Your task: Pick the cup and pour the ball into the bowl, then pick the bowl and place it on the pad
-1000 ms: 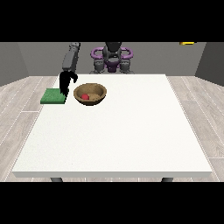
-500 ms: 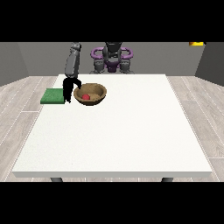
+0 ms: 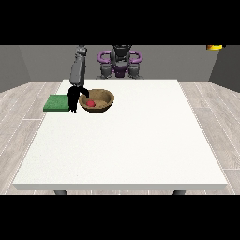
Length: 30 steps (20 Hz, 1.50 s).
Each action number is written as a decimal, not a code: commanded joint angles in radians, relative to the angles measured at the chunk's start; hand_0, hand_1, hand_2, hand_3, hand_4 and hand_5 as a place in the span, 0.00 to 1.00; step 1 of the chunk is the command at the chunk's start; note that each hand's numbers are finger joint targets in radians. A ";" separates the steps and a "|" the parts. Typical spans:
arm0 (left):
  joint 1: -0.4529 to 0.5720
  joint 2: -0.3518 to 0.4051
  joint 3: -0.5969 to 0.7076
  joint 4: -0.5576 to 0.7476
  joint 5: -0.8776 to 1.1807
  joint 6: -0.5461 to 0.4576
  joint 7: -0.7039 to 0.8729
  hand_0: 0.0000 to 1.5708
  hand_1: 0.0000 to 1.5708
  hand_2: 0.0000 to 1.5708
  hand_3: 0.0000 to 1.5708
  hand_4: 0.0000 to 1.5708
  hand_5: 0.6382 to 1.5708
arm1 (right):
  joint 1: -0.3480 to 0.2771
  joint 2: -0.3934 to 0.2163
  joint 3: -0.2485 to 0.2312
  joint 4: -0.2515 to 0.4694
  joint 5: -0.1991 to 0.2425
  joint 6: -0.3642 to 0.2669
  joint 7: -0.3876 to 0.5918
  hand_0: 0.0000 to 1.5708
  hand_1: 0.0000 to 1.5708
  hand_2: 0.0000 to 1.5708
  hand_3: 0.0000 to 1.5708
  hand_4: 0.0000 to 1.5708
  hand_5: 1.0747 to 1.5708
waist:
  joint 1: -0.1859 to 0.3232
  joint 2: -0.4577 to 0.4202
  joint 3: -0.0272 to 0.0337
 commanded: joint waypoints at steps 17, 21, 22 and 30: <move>-0.010 0.089 0.061 -0.028 0.121 -0.054 0.036 0.00 0.00 0.00 0.00 0.70 0.94 | 0.031 -0.106 0.027 0.131 0.104 -0.296 0.104 1.00 1.00 1.00 0.98 0.59 0.88 | 0.061 0.087 0.0117; 0.033 0.070 0.043 -0.006 0.091 -0.051 0.023 0.00 0.00 0.00 0.00 0.74 0.95 | 0.060 -0.114 0.072 0.065 0.129 -0.343 0.168 1.00 1.00 1.00 0.82 0.63 0.94 | 0.035 0.013 0.0086; 0.026 0.084 0.068 0.031 0.107 -0.055 0.022 0.00 0.00 0.00 0.00 0.74 0.96 | 0.075 -0.115 0.089 0.052 0.138 -0.336 0.175 1.00 1.00 1.00 0.79 0.64 0.95 | 0.010 0.013 0.0081; 0.142 0.103 0.103 0.143 0.079 -0.090 -0.055 0.00 0.00 0.00 0.00 0.76 0.97 | -0.033 -0.299 0.147 -0.025 0.164 -0.289 0.518 1.00 1.00 1.00 0.62 0.67 0.97 | -0.063 -0.109 0.0106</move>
